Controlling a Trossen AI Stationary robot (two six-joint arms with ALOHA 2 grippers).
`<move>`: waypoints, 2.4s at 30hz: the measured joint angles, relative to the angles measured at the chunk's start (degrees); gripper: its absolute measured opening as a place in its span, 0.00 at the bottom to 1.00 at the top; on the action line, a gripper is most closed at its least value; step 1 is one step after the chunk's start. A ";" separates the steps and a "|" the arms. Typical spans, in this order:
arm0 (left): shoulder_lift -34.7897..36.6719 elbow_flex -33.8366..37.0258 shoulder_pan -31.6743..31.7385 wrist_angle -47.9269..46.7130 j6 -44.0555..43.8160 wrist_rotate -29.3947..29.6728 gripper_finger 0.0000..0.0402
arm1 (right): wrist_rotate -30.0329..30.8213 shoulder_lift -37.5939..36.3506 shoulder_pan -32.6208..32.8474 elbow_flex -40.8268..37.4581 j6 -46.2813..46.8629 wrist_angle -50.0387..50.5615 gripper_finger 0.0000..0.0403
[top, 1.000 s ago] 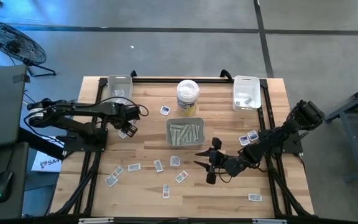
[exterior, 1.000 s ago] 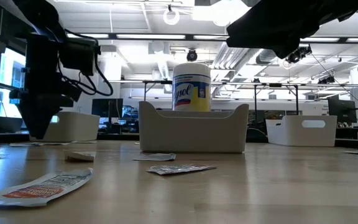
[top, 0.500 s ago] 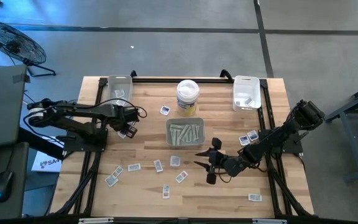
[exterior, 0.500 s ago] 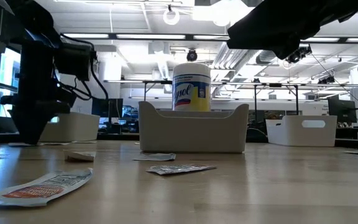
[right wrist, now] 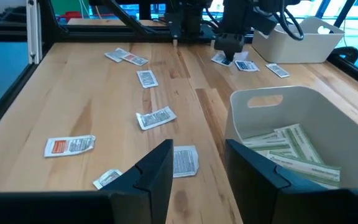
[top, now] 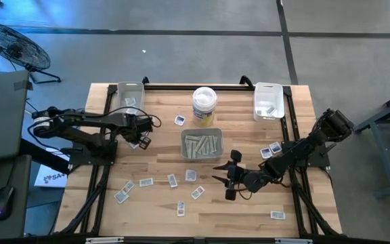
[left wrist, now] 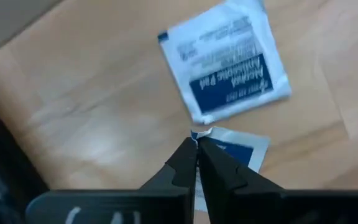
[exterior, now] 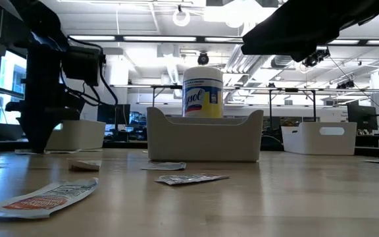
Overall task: Pick & Place First Aid Supplies
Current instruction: Put the alcohol pad into the top gray bin
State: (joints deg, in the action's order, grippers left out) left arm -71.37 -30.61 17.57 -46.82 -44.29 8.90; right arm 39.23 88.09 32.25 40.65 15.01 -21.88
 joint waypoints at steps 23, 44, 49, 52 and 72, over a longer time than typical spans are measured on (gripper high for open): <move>3.49 -25.75 17.35 -10.32 3.65 23.27 0.00 | -5.78 0.01 -6.34 -0.01 -7.59 0.46 0.34; -14.06 -20.00 28.54 2.85 15.86 20.14 0.00 | -11.54 0.02 -14.98 -0.01 -13.99 3.42 0.34; -14.19 -20.15 28.72 2.90 18.20 20.44 0.10 | -14.18 0.02 -17.48 -0.01 -14.47 3.44 0.34; -13.96 -21.77 29.93 1.09 19.13 20.59 0.20 | -14.31 0.02 -19.03 -0.01 -17.46 3.44 0.34; -4.90 -29.60 2.03 -10.91 12.05 18.92 0.35 | -21.22 0.02 -29.76 0.00 -23.29 3.46 0.34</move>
State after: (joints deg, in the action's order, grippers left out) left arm -76.27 -60.21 19.60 -57.72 -32.24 27.81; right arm 18.01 88.12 2.49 40.66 -8.28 -18.41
